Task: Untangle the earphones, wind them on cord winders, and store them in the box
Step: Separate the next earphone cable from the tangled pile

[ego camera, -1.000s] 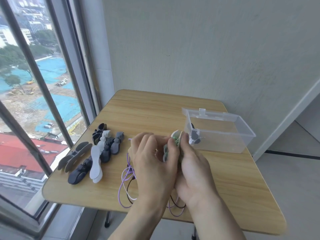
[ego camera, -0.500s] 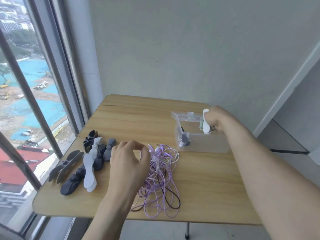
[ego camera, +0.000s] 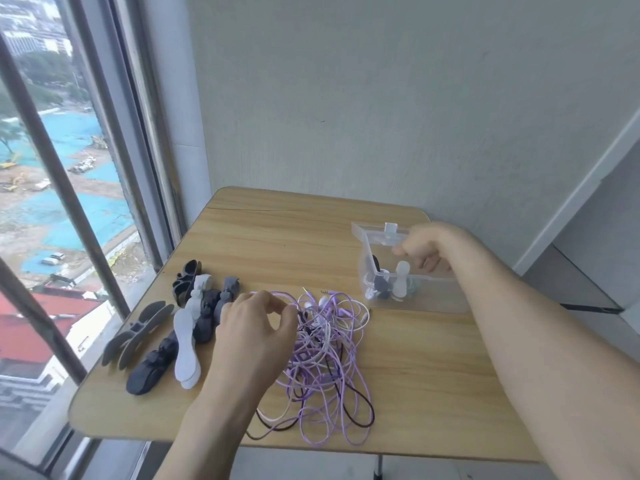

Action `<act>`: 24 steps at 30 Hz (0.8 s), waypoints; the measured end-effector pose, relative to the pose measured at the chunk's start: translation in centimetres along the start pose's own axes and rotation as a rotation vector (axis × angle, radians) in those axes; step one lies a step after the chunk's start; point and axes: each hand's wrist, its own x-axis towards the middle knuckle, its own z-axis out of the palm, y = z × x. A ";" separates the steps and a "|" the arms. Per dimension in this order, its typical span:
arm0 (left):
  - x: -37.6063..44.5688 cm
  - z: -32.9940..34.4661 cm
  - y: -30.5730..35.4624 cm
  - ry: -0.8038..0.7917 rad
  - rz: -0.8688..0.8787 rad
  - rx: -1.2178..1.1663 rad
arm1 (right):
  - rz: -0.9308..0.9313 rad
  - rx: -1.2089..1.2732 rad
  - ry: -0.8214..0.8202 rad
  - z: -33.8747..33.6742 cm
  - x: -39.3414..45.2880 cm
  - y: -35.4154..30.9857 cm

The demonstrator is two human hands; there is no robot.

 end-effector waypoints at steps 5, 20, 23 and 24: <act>0.0 -0.5 -0.6 -0.105 -0.059 0.171 | -0.396 0.457 0.634 2.0 -4.9 0.8; -0.3 1.6 -0.7 -0.208 -0.006 0.201 | -0.662 0.515 0.168 16.2 -9.5 -0.4; 0.5 1.4 -0.4 -0.052 0.002 -0.022 | -0.704 0.686 0.100 15.2 -9.2 0.2; 0.9 1.4 -0.2 0.010 0.006 -0.094 | -0.733 0.740 0.061 14.8 -9.2 0.4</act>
